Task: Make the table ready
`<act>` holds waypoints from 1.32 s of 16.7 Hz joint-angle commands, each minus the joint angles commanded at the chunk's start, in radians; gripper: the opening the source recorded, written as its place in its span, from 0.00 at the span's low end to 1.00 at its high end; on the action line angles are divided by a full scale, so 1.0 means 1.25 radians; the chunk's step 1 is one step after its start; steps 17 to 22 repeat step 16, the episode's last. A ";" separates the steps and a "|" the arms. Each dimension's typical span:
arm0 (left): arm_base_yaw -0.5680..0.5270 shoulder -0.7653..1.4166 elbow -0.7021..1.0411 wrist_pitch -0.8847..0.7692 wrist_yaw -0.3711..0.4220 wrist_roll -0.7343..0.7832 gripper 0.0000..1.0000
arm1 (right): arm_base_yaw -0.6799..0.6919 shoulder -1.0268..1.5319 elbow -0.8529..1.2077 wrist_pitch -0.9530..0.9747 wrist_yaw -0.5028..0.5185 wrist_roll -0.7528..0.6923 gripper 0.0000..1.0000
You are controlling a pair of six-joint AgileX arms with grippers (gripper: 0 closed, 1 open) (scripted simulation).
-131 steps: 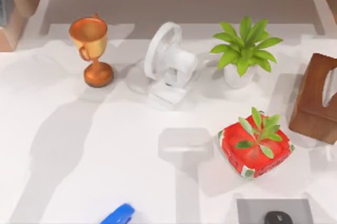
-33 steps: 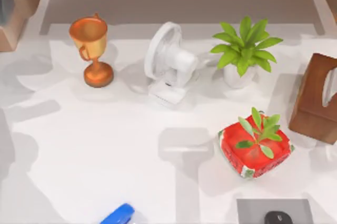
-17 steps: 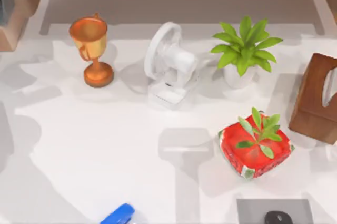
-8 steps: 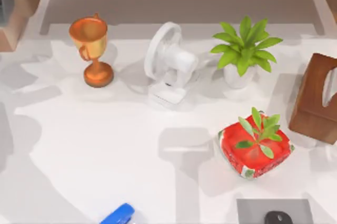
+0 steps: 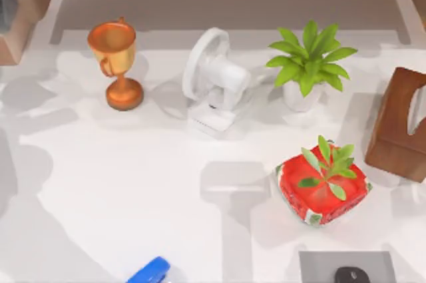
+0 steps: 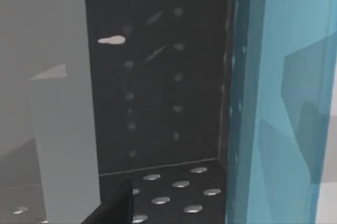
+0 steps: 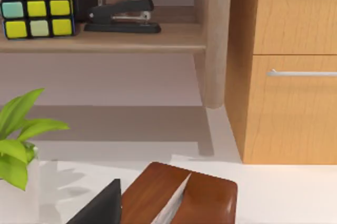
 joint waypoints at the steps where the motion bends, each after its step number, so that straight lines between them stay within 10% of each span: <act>1: 0.000 0.000 0.000 0.000 0.000 0.000 1.00 | 0.000 0.000 0.000 0.000 0.000 0.000 1.00; 22: 0.058 -0.106 -0.154 0.037 0.052 0.020 1.00 | 0.000 0.000 0.000 0.000 0.000 0.000 1.00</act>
